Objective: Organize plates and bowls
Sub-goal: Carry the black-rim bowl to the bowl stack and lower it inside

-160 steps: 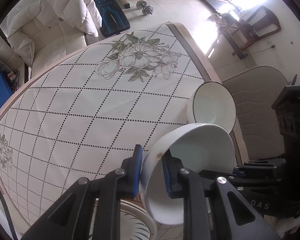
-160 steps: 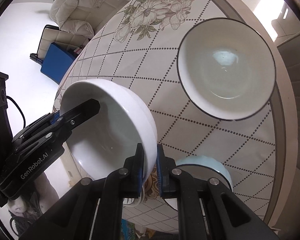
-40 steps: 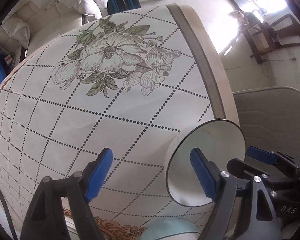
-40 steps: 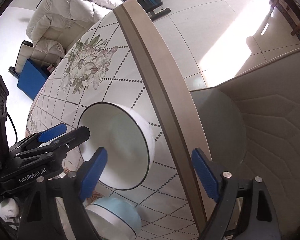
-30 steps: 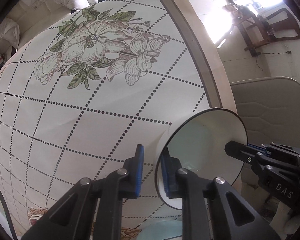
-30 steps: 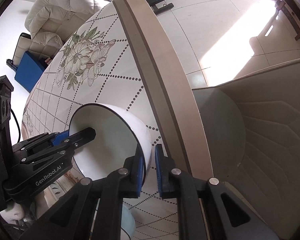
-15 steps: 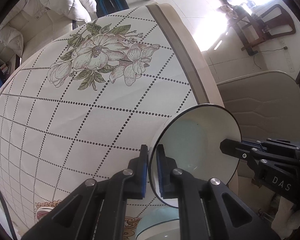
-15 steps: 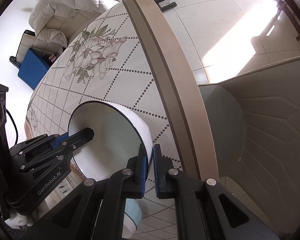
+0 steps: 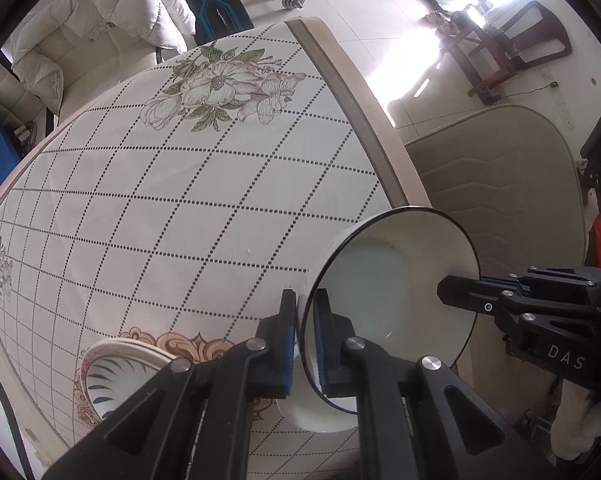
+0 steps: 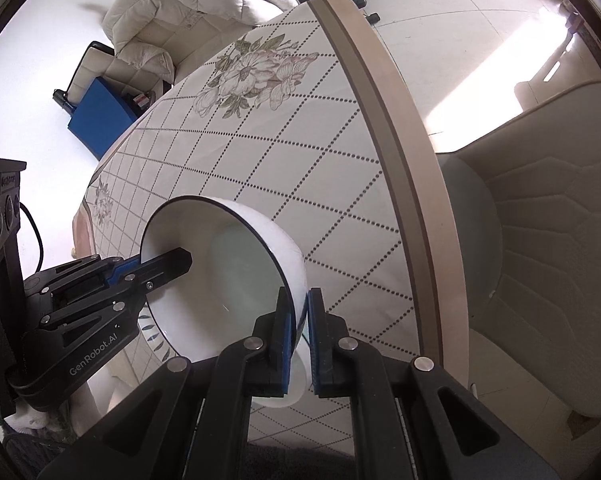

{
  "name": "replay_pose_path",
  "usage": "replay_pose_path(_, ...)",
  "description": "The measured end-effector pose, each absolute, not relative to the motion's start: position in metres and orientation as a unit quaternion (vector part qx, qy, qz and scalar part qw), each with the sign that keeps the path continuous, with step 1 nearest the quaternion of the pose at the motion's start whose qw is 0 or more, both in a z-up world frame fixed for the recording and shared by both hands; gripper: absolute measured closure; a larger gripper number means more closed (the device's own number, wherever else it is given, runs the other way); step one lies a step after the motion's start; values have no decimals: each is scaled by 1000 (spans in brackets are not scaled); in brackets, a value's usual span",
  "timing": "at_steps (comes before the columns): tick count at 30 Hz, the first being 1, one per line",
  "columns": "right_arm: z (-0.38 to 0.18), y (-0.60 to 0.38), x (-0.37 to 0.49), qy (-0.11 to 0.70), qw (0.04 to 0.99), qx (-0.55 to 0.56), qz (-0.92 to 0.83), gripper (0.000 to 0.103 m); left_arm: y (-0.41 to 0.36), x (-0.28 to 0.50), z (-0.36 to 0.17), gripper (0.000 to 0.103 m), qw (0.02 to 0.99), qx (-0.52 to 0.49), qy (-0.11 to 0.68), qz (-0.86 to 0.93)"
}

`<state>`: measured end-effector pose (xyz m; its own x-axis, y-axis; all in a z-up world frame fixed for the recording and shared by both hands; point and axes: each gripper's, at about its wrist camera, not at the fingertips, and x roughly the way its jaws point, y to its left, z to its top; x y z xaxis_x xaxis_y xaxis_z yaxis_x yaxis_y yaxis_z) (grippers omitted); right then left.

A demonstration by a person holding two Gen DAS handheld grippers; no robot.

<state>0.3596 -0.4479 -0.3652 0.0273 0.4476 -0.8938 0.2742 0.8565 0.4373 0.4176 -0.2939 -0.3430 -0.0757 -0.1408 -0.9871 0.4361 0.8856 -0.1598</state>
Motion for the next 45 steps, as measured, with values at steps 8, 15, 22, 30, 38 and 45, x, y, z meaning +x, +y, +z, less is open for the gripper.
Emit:
replay_pose_path(8,-380,-426,319,705,656,260,69,94,-275,370,-356,96,662,110,712,-207)
replay_pose_path(15,-377,-414,309,711,658,239,68,94,-262,358,-359,96,661,98,716,-203)
replay_pose_path(22,-387,-400,303,725,649,221,70,94,-254,347,-371,96,650,95,727,-197)
replay_pose_path(30,-403,-391,299,738,640,205,65,94,-258,340,-384,96,651,124,726,-185)
replay_pose_path(38,-407,-388,307,747,635,192,47,94,-263,339,-385,96,654,151,721,-172)
replay_pose_path(45,-408,-390,309,753,623,207,49,94,-261,337,-386,96,650,147,726,-170)
